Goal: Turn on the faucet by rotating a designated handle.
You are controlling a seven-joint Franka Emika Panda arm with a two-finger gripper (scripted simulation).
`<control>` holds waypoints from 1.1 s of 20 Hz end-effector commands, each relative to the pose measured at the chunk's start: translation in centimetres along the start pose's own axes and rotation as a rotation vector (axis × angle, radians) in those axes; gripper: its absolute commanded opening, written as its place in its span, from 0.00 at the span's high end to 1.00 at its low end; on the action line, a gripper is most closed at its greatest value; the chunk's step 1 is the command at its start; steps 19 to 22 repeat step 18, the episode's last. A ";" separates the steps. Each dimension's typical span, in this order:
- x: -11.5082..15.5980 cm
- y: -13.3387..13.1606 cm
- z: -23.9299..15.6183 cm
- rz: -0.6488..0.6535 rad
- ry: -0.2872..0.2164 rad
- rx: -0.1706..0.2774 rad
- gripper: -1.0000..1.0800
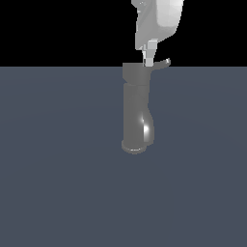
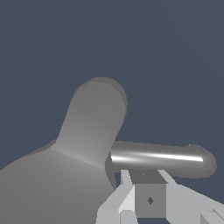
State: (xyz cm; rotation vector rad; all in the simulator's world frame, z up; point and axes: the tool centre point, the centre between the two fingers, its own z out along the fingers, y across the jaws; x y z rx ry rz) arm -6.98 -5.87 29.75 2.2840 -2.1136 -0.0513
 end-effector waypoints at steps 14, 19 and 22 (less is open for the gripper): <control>6.0 -5.4 -0.2 0.078 0.002 0.041 1.00; 6.8 -6.1 -0.2 0.088 0.002 0.043 1.00; 6.8 -6.1 -0.2 0.088 0.002 0.043 1.00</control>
